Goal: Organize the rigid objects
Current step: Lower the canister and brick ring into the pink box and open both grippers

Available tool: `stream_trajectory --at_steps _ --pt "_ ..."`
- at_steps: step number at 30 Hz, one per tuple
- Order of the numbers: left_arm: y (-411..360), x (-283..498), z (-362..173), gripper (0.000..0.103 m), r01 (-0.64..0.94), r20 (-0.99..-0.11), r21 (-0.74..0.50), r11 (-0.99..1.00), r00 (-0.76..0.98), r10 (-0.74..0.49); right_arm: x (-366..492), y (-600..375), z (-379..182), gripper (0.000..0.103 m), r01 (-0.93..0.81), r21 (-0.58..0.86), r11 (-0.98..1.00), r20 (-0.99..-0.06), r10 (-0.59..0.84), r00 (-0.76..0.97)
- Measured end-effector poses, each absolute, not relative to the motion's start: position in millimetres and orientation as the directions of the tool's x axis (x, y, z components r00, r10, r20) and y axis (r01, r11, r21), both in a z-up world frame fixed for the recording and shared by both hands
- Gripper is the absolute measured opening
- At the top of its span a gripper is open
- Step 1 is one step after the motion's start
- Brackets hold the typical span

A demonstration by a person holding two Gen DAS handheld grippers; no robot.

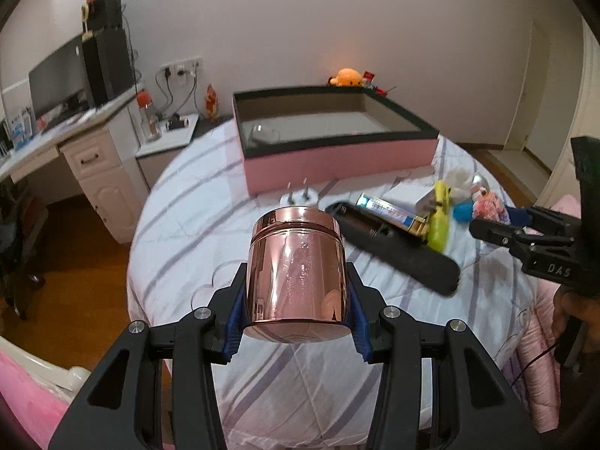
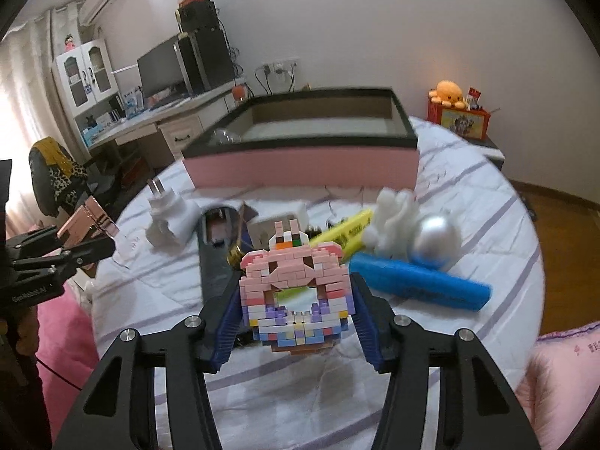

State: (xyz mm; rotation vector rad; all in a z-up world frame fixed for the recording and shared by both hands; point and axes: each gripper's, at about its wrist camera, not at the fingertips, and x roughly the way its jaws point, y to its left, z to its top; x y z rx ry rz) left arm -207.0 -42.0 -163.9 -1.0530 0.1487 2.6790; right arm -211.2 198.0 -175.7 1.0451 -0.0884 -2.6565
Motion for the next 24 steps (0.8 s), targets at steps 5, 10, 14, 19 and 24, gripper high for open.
stream_trajectory --at_steps 5,10,14,19,24 --pt "-35.4 -206.0 -141.8 0.047 -0.284 -0.641 0.019 -0.959 -0.739 0.206 -210.9 202.4 -153.9 0.056 0.248 0.149 -0.957 -0.627 -0.285 -0.725" --pt "-26.0 -215.7 -120.6 0.047 -0.293 -0.605 0.039 -0.955 -0.768 0.211 -217.1 202.7 -134.3 0.056 0.27 0.139 -0.953 -0.595 -0.298 -0.747" --pt "-18.0 -230.0 -100.2 0.047 -0.294 -0.572 0.052 -0.954 -0.792 0.213 -225.6 203.2 -118.0 0.056 0.289 0.119 -0.95 -0.573 -0.304 -0.761" --pt "-7.0 -247.1 -77.7 0.047 -0.292 -0.526 0.068 -0.954 -0.823 0.214 -243.6 204.0 -99.5 0.056 0.313 0.099 -0.944 -0.547 -0.315 -0.775" --pt "6.4 -278.8 -67.0 0.047 -0.291 -0.511 0.093 -0.952 -0.834 0.206 -267.7 203.5 -88.2 0.056 0.318 0.071 -0.946 -0.539 -0.304 -0.785"
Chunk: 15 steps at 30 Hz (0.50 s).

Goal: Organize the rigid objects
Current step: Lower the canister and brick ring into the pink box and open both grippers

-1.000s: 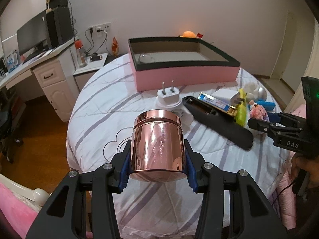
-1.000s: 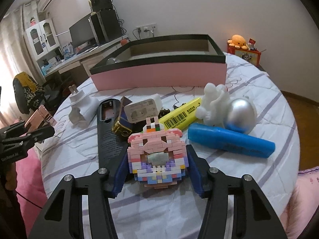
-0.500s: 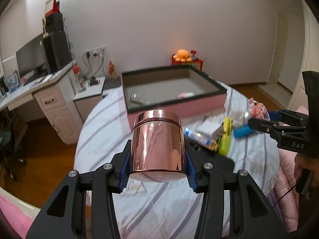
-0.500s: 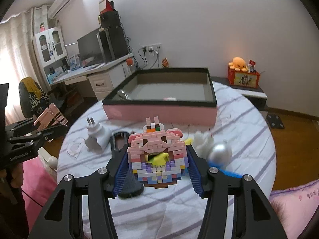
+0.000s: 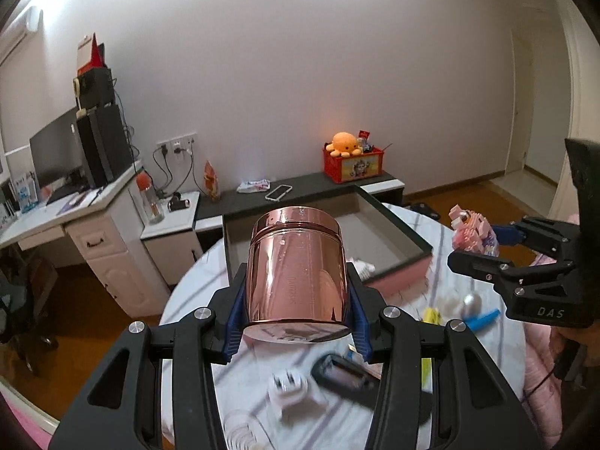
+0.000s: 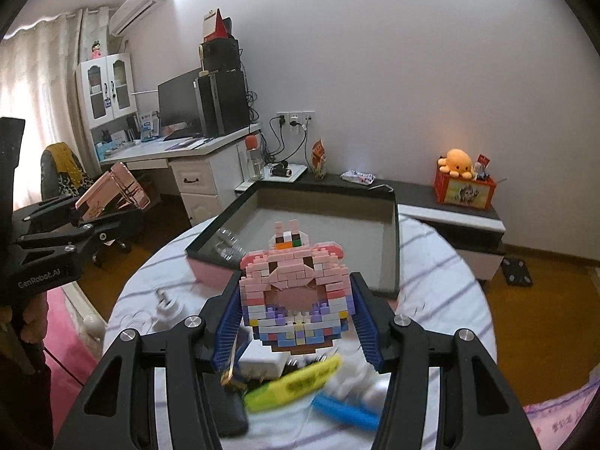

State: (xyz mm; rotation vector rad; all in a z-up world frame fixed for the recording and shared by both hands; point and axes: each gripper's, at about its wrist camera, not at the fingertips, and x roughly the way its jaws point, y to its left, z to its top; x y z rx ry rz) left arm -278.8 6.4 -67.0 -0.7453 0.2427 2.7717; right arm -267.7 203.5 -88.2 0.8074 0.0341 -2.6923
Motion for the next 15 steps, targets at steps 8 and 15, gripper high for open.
stream_trajectory --at_steps 8,15 --pt "23.7 -343.3 -71.1 0.047 -0.311 -0.544 0.108 -0.944 -0.814 0.206 -325.4 203.5 -78.8 0.056 0.324 0.032 -0.946 -0.567 -0.284 -0.773" --pt "29.1 -394.1 -108.8 0.047 -0.304 -0.627 0.085 -0.949 -0.756 0.186 -375.6 198.9 -101.5 0.056 0.317 0.021 -0.948 -0.627 -0.26 -0.734"
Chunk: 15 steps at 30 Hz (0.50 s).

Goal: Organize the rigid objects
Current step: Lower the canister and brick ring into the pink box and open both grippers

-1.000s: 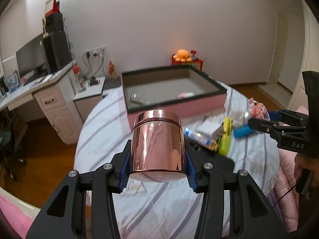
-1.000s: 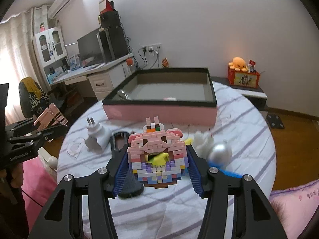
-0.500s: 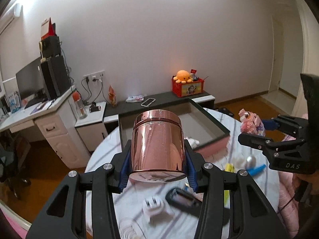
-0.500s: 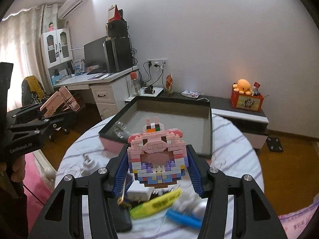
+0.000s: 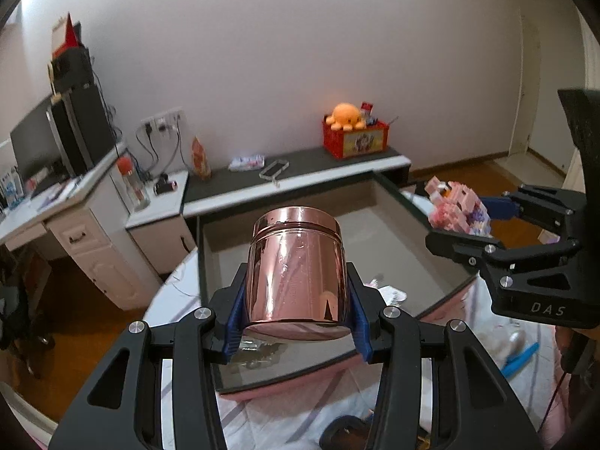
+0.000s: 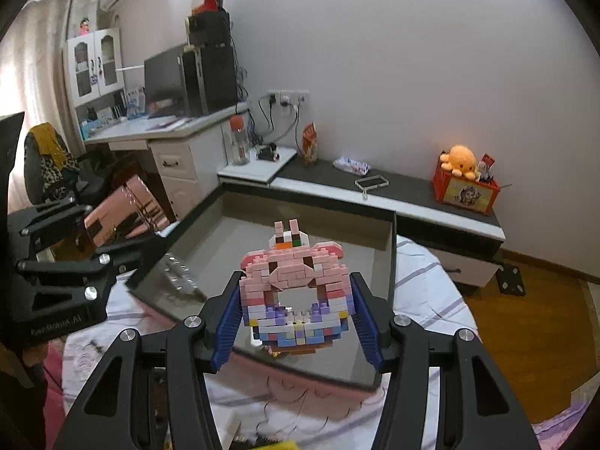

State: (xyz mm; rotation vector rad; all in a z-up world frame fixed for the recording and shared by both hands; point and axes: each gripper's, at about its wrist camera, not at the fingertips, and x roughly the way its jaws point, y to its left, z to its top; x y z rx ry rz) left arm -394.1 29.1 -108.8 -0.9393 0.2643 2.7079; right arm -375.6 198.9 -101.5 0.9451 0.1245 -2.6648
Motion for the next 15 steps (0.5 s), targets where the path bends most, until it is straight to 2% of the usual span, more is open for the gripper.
stream_trajectory --at_steps 9,15 --pt "34.0 -452.9 -161.7 0.047 -0.291 -0.75 0.061 -0.955 -0.645 0.148 -434.5 191.4 -145.1 0.056 0.31 0.008 -0.951 -0.734 -0.216 -0.644" --pt "42.4 -469.7 -165.5 0.047 -0.294 -0.77 0.084 -0.952 -0.625 0.126 -457.3 186.7 -164.8 0.056 0.304 -0.016 -0.952 -0.783 -0.177 -0.596"
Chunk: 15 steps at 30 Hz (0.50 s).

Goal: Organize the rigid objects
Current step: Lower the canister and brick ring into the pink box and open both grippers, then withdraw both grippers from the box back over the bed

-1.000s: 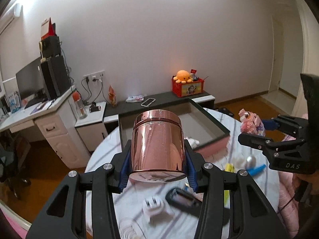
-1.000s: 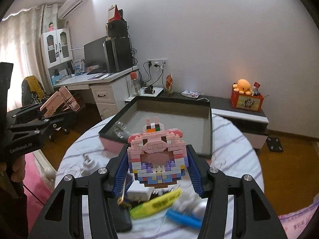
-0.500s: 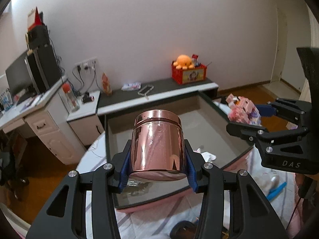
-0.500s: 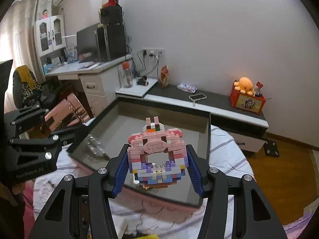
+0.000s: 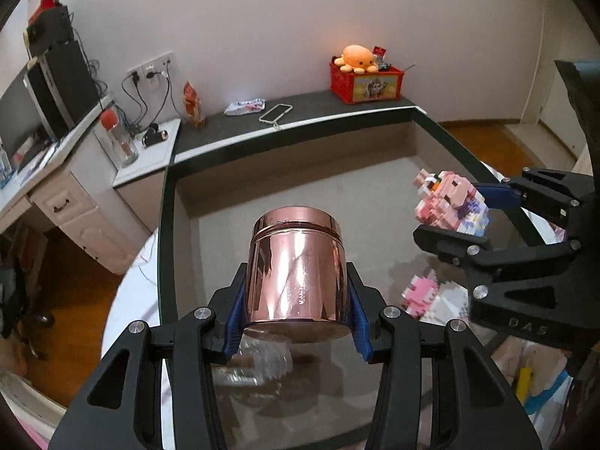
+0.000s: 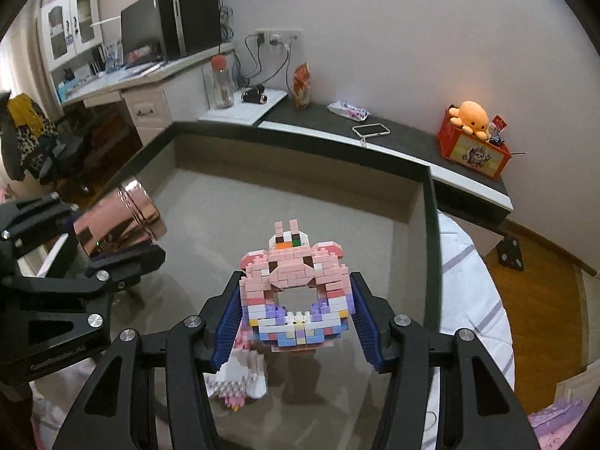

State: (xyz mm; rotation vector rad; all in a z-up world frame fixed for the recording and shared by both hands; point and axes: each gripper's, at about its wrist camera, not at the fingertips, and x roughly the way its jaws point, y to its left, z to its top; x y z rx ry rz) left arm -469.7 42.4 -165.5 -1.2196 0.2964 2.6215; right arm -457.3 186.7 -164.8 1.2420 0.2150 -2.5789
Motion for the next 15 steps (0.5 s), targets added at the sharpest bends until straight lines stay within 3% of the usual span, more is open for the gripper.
stream_trajectory --at_steps 5,8,11,13,15 --pt "45.0 -470.0 -164.9 0.05 -0.283 -0.767 0.083 -0.956 -0.63 0.119 -462.0 183.0 -163.6 0.056 0.293 -0.04 -0.955 -0.786 -0.151 -0.6" --pt "40.5 -467.5 -156.6 0.073 -0.256 -0.723 0.091 -0.962 -0.681 0.113 -459.8 180.5 -158.0 0.06 0.289 -0.045 -0.956 -0.767 -0.152 -0.624" --pt "31.1 -461.0 -146.0 0.086 -0.221 -0.689 0.083 -0.972 -0.717 0.104 -457.1 182.5 -150.6 0.072 0.26 -0.057 -0.964 -0.737 -0.135 -0.663" --pt "24.2 -456.0 -139.6 0.087 -0.206 -0.677 0.063 -0.976 -0.727 0.11 -452.0 185.5 -146.5 0.079 0.256 -0.037 -0.966 -0.729 -0.149 -0.668" --pt "19.6 -446.6 -131.8 0.09 -0.197 -0.667 0.056 -0.979 -0.737 0.11 -446.4 186.2 -141.8 0.079 0.253 -0.032 -0.967 -0.724 -0.152 -0.673"
